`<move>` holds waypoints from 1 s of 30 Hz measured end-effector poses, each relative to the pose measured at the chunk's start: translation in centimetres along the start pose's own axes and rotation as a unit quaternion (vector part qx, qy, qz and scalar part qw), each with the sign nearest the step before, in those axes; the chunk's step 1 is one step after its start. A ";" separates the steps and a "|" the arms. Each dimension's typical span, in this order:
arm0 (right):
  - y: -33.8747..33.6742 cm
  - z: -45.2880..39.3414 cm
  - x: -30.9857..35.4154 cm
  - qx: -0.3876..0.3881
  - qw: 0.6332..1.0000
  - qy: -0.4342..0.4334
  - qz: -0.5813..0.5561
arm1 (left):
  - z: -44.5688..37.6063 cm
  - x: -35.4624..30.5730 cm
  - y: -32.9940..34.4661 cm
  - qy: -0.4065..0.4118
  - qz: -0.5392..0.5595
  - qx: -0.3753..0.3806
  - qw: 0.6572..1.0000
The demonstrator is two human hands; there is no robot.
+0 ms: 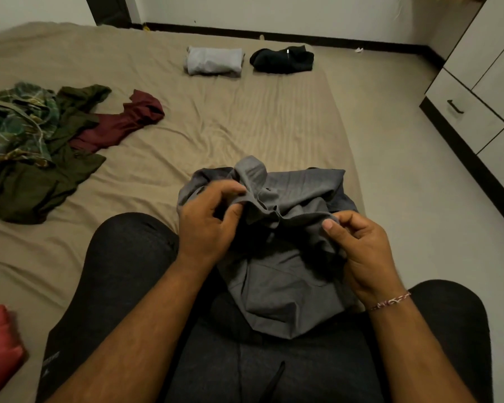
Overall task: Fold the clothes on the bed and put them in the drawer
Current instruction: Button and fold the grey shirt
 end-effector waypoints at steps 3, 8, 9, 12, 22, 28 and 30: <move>1.1 0.3 -0.1 0.022 0.999 -0.012 -0.041 | 0.8 -2.0 1.3 0.104 0.006 0.069 0.992; 2.5 0.9 -0.3 -0.004 0.999 -0.045 -0.027 | 1.3 -2.9 2.4 0.147 0.002 0.087 0.985; 2.8 1.1 -0.3 -0.011 0.999 -0.047 -0.024 | 1.3 -2.9 2.4 0.145 0.000 0.084 0.986; 3.4 1.8 -0.3 -0.035 0.998 -0.055 -0.021 | 1.5 -3.0 2.4 0.138 0.002 0.083 0.987; 4.6 2.2 -0.7 -0.029 0.997 -0.073 -0.015 | 2.1 -3.2 3.3 0.129 0.006 0.108 0.986; 4.6 2.1 -0.6 -0.023 0.994 -0.105 0.028 | 2.0 -3.3 3.2 0.120 0.005 0.093 0.988; 4.6 2.1 -0.6 -0.021 0.994 -0.104 0.025 | 2.0 -3.3 3.3 0.120 0.008 0.095 0.988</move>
Point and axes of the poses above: each hand's wrist, its own z-axis away from the middle knuckle, its own y-axis out of the palm, x = y × z, the point moved 2 cm from there along -z, towards the middle knuckle, and after that the axes turned 14 degrees about y, right-handed, at the moved point
